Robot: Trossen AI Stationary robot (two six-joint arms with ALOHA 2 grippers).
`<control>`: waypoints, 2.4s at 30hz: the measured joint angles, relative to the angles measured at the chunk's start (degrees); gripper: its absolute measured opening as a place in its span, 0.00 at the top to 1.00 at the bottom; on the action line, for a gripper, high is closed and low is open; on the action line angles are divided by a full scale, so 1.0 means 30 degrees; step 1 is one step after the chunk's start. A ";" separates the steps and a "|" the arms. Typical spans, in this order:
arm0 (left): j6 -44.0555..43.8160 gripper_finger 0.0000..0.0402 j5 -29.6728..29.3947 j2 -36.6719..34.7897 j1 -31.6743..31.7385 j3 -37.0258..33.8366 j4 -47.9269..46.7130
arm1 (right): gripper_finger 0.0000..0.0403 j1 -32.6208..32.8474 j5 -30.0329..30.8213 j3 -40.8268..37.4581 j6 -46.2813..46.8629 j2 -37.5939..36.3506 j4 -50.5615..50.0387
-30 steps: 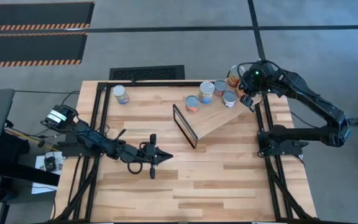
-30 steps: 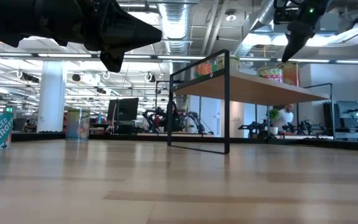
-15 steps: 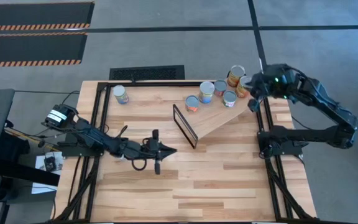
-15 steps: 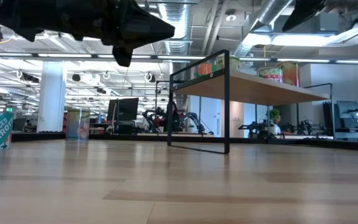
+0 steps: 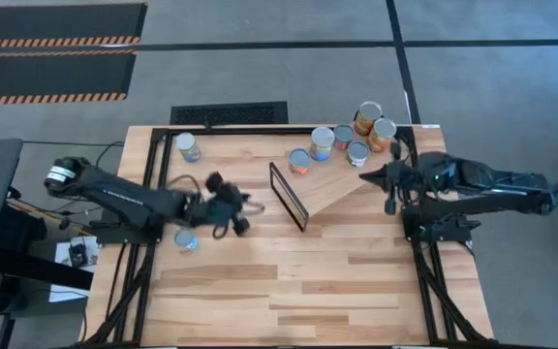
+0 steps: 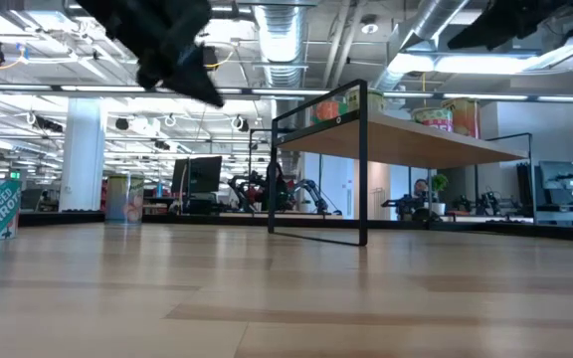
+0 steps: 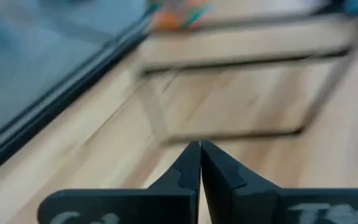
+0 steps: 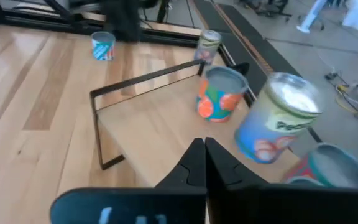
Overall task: Pick and place cans onto a shelf
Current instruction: Put the canned peaches on the shelf aligned with the other canned peaches
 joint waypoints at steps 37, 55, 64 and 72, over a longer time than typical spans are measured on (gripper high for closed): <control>0.7246 0.66 0.3244 0.2683 1.8765 0.1388 -0.9492 | 0.98 1.0936 0.8544 -0.2868 -0.1311 0.2697 0.7155; 0.9221 1.00 0.7653 0.0963 1.5629 0.2536 -1.2639 | 0.98 1.0928 0.8536 -0.2868 -0.1311 0.2697 0.7133; 0.4654 1.00 0.8882 -0.0056 0.6713 0.4457 -1.3170 | 0.98 1.0928 0.8522 -0.2868 -0.1204 0.2697 0.7140; -0.0939 1.00 0.7678 0.3373 -0.1683 0.7004 -1.1320 | 0.98 1.0994 0.8414 -0.2861 -0.0641 0.2697 0.7084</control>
